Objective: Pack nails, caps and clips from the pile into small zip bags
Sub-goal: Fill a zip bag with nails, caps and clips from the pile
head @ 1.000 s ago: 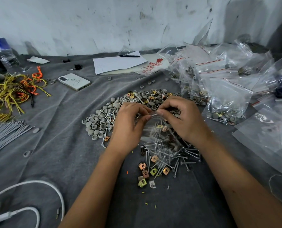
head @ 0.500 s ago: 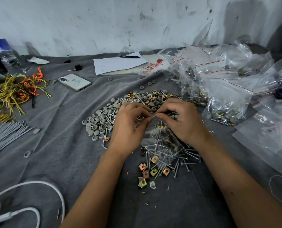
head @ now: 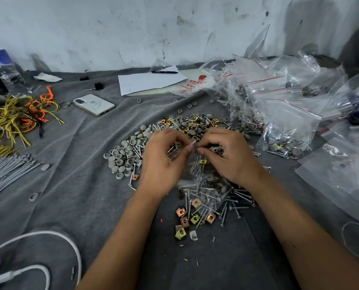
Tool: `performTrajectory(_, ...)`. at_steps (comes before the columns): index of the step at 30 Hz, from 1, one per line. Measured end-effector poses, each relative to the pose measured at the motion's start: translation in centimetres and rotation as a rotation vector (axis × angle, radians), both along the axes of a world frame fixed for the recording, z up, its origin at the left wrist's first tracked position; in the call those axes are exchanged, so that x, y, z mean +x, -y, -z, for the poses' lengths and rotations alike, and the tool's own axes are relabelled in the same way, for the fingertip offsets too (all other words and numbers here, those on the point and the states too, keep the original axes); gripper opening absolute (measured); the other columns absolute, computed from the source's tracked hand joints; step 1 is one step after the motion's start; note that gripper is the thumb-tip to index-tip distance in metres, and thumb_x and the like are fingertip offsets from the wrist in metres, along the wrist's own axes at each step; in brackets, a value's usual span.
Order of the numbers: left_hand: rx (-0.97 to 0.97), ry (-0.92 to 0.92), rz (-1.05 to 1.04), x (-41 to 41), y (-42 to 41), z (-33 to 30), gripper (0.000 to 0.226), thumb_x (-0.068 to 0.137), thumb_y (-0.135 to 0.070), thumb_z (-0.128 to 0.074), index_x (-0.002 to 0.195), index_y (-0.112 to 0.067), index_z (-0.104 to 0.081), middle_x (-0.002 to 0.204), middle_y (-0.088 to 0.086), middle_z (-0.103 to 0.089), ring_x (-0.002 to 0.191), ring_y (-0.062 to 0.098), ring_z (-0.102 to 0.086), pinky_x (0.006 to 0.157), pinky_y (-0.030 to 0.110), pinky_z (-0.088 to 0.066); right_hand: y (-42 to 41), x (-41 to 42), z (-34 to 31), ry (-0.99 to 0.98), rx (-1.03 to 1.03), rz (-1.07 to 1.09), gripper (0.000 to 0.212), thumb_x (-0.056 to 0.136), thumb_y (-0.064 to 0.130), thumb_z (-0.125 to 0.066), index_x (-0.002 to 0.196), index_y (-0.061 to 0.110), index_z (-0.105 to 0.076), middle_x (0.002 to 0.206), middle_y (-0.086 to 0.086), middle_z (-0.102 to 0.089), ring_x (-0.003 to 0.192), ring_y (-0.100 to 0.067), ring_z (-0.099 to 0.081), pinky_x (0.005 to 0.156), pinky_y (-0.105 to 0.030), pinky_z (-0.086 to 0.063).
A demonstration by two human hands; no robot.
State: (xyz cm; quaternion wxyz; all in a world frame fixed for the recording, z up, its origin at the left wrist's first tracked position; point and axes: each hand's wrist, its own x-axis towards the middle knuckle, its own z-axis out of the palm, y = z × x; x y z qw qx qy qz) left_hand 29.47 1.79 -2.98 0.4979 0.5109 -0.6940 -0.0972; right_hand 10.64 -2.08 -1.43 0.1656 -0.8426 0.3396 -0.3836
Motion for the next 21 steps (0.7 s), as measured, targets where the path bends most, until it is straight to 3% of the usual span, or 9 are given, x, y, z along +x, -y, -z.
performTrajectory(9, -0.011, -0.052, 0.033, -0.33, -0.12, -0.13, 0.01, 0.084, -0.015, -0.075, 0.077, -0.008, -0.071, 0.102, -0.003, -0.071, 0.104, 0.018, -0.063, 0.091, 0.048, -0.049, 0.15, 0.26, 0.58, -0.031, 0.011, -0.028, 0.003, 0.09, 0.013, -0.076, 0.093, 0.013, -0.077, 0.089, 0.005, -0.066, 0.088, -0.011, -0.061, 0.077, -0.027, -0.048)
performTrajectory(21, 0.054, -0.162, 0.013, -0.22, -0.25, -0.46, 0.006, 0.092, -0.015, -0.077, 0.088, -0.011, -0.075, 0.104, -0.001, -0.07, 0.101, 0.012, -0.066, 0.087, 0.041, -0.054, -0.06, 0.17, 0.36, 0.01, 0.072, -0.027, 0.005, 0.094, 0.012, -0.072, 0.09, 0.014, -0.075, 0.08, 0.01, -0.067, 0.075, -0.004, -0.061, 0.068, -0.017, -0.043)
